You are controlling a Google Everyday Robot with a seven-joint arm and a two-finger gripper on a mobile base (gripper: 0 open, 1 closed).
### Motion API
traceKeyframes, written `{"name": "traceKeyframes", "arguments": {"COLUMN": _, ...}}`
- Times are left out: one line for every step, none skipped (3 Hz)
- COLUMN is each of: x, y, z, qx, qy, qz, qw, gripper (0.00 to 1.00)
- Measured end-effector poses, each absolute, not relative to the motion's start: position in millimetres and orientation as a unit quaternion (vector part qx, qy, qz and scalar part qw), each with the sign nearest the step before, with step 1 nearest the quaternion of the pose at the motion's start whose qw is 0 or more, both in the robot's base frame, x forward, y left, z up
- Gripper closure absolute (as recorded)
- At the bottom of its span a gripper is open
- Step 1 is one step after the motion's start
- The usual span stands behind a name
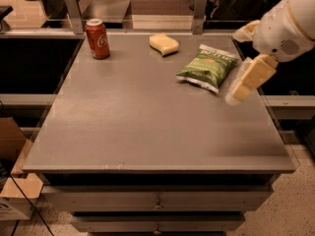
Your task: Pick sponge
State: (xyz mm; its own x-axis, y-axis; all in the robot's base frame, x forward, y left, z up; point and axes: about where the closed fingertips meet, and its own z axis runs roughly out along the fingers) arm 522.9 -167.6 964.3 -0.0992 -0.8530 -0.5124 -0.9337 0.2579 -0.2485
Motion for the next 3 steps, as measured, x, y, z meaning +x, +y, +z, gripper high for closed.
{"name": "traceKeyframes", "arguments": {"x": 559, "y": -147, "z": 952, "qx": -0.596, "qy": 0.73, "qz": 0.11, "qw": 0.314, "gripper": 0.0}}
{"name": "traceKeyframes", "arguments": {"x": 600, "y": -127, "z": 925, "qx": -0.589, "qy": 0.729, "qz": 0.15, "qw": 0.315, "gripper": 0.0}}
{"name": "traceKeyframes", "arguments": {"x": 600, "y": -127, "z": 925, "qx": -0.589, "qy": 0.729, "qz": 0.15, "qw": 0.315, "gripper": 0.0}}
